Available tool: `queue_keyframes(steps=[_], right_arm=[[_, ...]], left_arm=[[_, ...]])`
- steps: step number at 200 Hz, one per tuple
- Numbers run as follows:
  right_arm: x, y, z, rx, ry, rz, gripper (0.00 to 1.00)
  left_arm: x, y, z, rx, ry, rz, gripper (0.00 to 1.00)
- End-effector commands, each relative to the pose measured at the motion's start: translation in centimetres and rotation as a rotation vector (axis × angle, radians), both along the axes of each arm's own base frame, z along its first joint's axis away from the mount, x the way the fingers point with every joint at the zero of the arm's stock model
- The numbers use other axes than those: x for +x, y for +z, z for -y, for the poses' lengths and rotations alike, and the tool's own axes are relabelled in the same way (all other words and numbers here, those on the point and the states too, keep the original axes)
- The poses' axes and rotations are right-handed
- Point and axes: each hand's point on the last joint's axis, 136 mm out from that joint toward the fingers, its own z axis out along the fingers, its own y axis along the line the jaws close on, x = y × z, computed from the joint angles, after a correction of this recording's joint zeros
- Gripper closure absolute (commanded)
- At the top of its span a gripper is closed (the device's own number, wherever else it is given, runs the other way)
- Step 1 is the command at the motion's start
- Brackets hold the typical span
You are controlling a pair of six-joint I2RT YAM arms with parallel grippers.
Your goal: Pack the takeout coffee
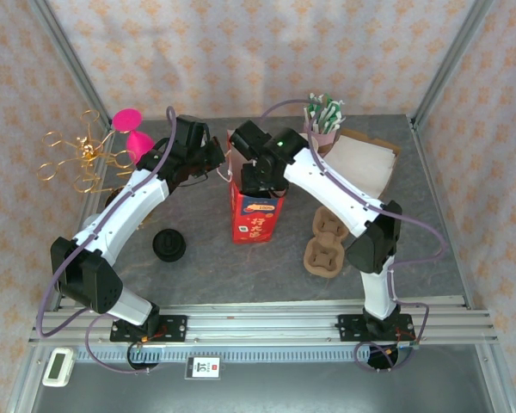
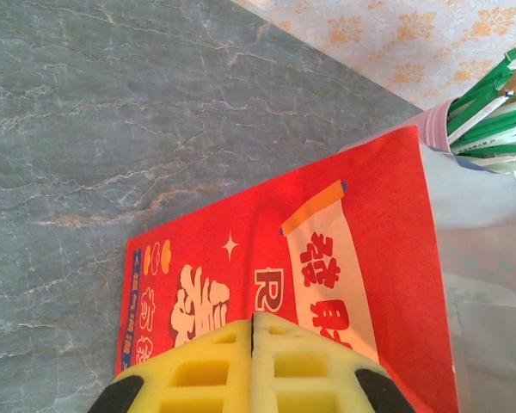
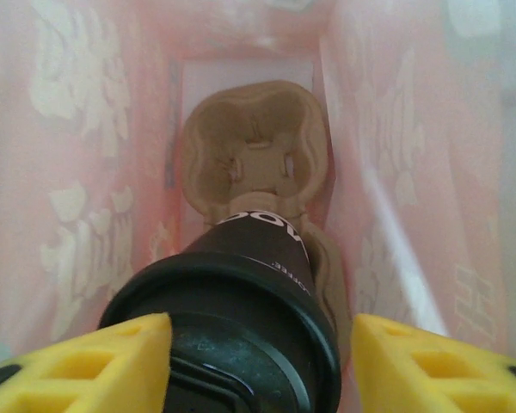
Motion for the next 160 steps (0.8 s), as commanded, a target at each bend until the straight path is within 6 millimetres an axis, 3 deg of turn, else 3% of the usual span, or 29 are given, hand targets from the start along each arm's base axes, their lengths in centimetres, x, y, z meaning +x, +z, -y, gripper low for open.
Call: queue_keyframes(steps=[1,63,160], right_arm=[[-0.3,0.4,0.2,0.008,-0.002,0.019,0.50],[1.0,-1.6,-0.3,-0.017,0.002,0.035,0.60],[2.7,-2.4,-0.1,-0.023,-0.021,0.058,0.61]], left_arm=[[-0.5,-0.5,-0.1,0.038,-0.011,-0.019,1.00],[-0.6,-0.2,0.1,0.034,-0.016,-0.011,1.00],[-0.6,-0.3,0.4,0.028,-0.021,-0.014,1.00]])
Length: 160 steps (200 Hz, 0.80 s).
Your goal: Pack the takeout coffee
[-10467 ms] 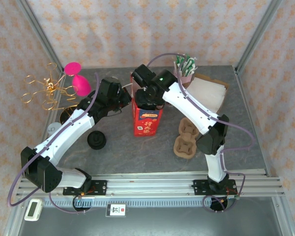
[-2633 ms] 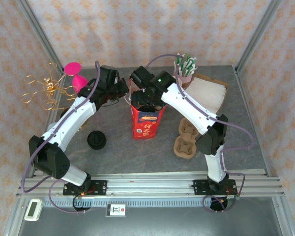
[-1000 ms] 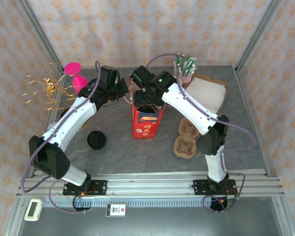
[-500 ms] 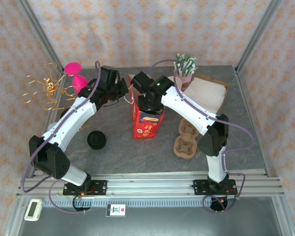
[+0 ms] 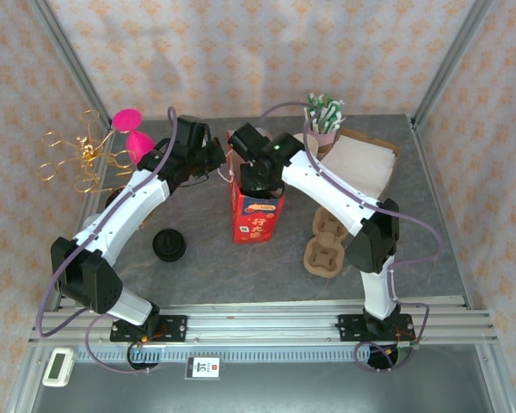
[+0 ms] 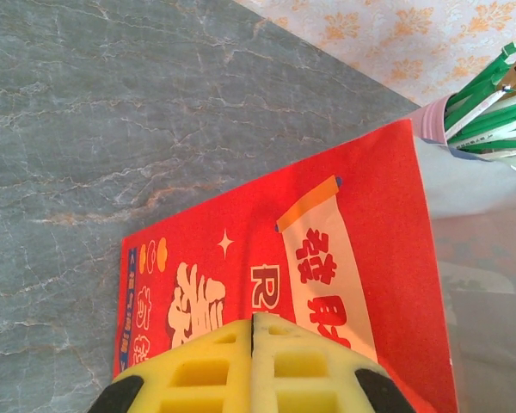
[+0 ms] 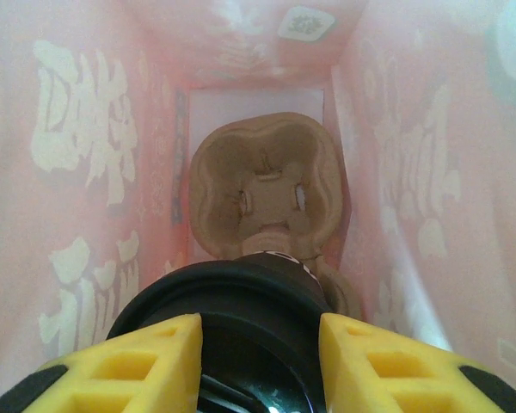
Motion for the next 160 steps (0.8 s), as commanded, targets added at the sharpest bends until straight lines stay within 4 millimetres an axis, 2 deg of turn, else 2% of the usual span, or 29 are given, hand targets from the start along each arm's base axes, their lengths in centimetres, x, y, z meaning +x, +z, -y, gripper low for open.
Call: queue_keyframes(steps=[1,37,103,160], right_arm=[[0.8,-1.4,0.8,-0.052,-0.014,0.002,0.61],[0.8,-0.5,0.5,-0.029,-0.005,0.013,0.60],[0.2,1.2,0.4,0.013,0.012,0.019,0.53],[-0.3,1.4,0.6,0.009,0.012,0.007,0.45]], left_arm=[[-0.5,-0.3,0.2,0.028,-0.016,-0.013,1.00],[-0.6,-0.4,0.0,0.035,-0.010,-0.014,1.00],[-0.6,-0.6,-0.1,0.039,-0.005,-0.016,1.00],[-0.6,-0.6,-0.1,0.039,-0.003,-0.016,1.00]])
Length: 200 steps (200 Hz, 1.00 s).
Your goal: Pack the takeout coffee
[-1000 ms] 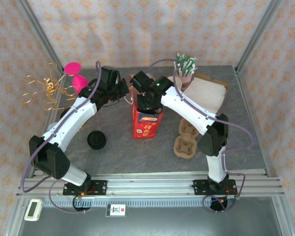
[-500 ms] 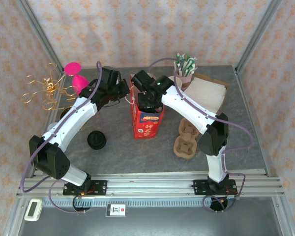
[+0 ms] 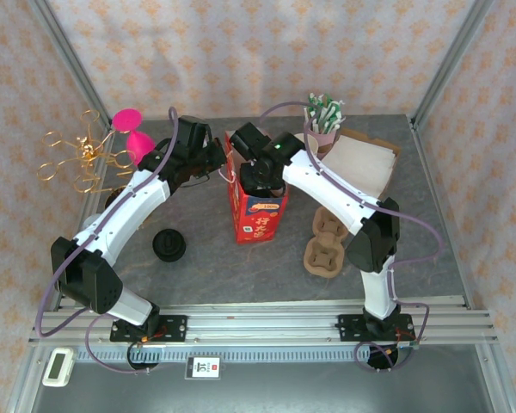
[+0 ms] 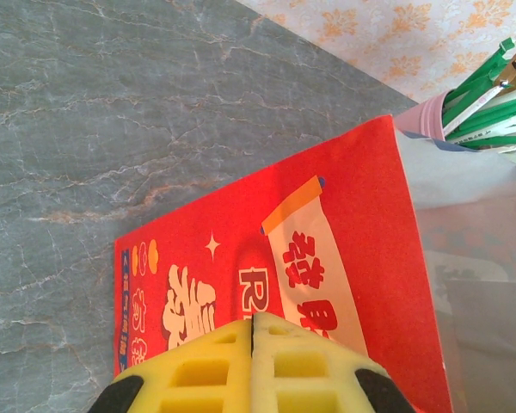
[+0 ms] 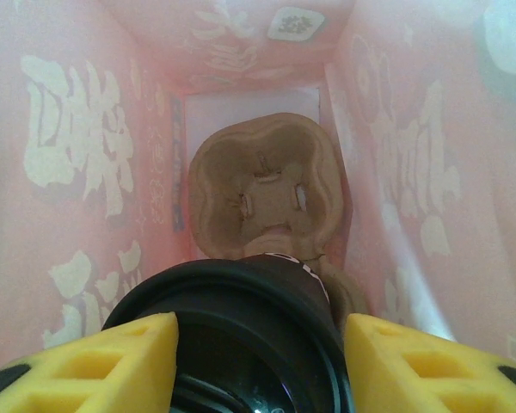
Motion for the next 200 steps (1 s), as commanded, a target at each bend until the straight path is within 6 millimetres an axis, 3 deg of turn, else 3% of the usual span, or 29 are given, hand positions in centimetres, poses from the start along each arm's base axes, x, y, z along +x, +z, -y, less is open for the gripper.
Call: queue_keyframes(steps=[1,124,200], right_arm=[[-0.5,1.5,0.6,0.005,0.003,0.011,0.45],[-1.1,4.7,0.4,0.062,-0.002,0.037,0.40],[-1.4,6.4,0.2,0.094,0.000,0.054,0.45]], left_arm=[[-0.5,-0.6,-0.4,0.038,0.003,-0.015,1.00],[-0.6,-0.9,-0.7,0.052,0.011,-0.023,1.00],[-0.7,-1.0,-1.1,0.067,0.024,-0.027,1.00]])
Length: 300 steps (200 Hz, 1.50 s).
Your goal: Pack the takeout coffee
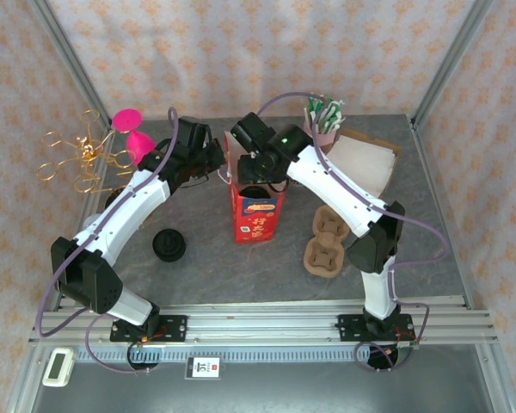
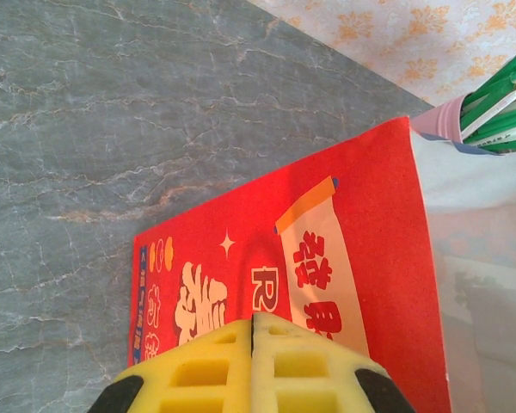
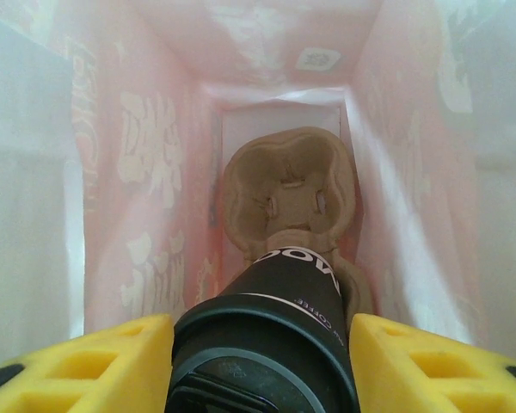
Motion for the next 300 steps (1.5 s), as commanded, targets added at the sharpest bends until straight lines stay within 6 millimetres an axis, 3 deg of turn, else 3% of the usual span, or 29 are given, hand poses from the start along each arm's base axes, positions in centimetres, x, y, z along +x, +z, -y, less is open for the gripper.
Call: queue_keyframes(steps=[1,102,139,227,265,300], right_arm=[[-1.0,2.7,0.6,0.034,-0.006,0.025,0.45],[-1.5,7.3,0.9,0.130,-0.001,0.101,0.49],[-1.7,9.2,1.5,0.172,-0.006,0.136,0.50],[-0.9,12.8,4.0,0.293,-0.045,0.187,0.49],[1.4,12.2,7.1,0.274,-0.121,0.219,0.49],[5.4,10.7,12.7,0.206,-0.264,0.263,0.43]], left_arm=[[-0.6,-0.6,-0.5,0.044,0.004,-0.016,1.00],[-0.5,-0.2,-0.7,0.052,0.007,-0.008,1.00],[-0.5,0.6,-0.5,0.037,-0.002,0.007,0.79],[-1.6,3.3,-1.6,-0.001,0.012,0.062,0.54],[-2.4,4.7,-2.5,-0.019,0.025,0.099,0.49],[-3.1,5.6,-4.2,0.023,0.058,0.124,0.46]])
